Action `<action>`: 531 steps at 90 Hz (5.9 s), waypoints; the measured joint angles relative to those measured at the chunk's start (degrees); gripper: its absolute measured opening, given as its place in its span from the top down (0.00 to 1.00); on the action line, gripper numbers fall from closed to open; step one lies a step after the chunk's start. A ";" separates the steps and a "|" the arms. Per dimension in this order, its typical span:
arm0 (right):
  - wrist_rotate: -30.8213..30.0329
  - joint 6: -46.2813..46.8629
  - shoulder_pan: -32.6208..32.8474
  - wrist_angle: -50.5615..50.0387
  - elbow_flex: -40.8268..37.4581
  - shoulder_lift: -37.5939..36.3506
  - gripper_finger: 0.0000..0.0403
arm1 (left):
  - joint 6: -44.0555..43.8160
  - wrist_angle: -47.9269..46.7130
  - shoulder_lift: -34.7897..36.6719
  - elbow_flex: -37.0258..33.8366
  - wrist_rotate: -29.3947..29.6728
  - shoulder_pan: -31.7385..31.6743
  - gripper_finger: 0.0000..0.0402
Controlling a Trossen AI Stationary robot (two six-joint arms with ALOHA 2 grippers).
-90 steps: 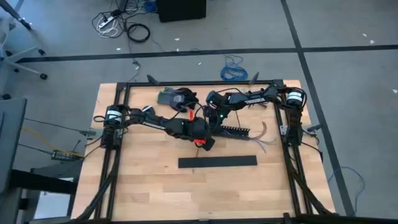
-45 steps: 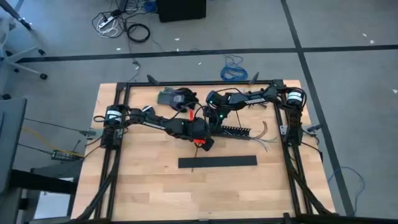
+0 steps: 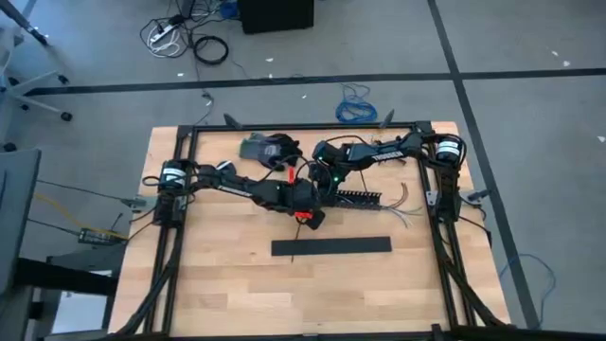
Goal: Ziptie cables
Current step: Put the ziptied wire cables into the black cable duct
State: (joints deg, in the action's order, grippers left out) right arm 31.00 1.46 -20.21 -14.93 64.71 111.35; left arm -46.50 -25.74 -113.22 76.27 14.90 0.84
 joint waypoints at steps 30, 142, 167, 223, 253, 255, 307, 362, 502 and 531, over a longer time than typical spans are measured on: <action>-1.27 0.45 0.55 1.08 0.00 -0.02 1.00 | 0.00 -0.45 -0.01 -0.02 -0.35 0.24 1.00; -12.21 -11.71 6.68 -20.71 -0.04 -14.97 0.53 | 5.26 0.07 -0.10 -0.11 -0.88 0.44 1.00; -20.83 -10.12 8.54 -17.09 0.00 -14.95 0.16 | 5.70 2.41 -0.10 -0.11 -2.08 0.44 1.00; -25.00 -11.89 9.90 -9.32 -0.44 -9.70 0.07 | 7.49 1.39 -0.17 -0.20 -1.52 0.35 1.00; -26.65 -13.76 11.06 -14.13 0.65 -12.55 0.07 | 8.03 2.41 -0.08 -0.08 -1.32 0.39 1.00; -27.21 -13.95 11.13 -14.20 0.76 -13.09 0.07 | 8.11 2.42 -0.07 -0.06 -1.26 0.36 1.00; -29.70 -17.25 7.66 -11.43 -1.01 -11.64 0.07 | 8.35 2.37 0.01 0.02 -1.51 0.26 1.00; -28.40 -16.35 5.81 -6.03 -5.53 -11.15 0.07 | 8.35 2.26 -0.04 -0.02 -1.46 0.28 1.00; -26.86 -11.68 5.99 1.08 -5.53 -11.17 0.29 | 8.44 5.67 -1.59 -0.55 -0.17 -0.85 1.00; -26.86 -11.89 6.23 2.60 -7.90 -11.43 0.48 | 8.76 5.86 -1.59 -0.28 -0.20 -0.85 1.00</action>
State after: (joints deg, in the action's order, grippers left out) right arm 4.14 -10.44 -13.98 -12.32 56.81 99.92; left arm -37.74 -19.89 -114.80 75.99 14.70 -0.01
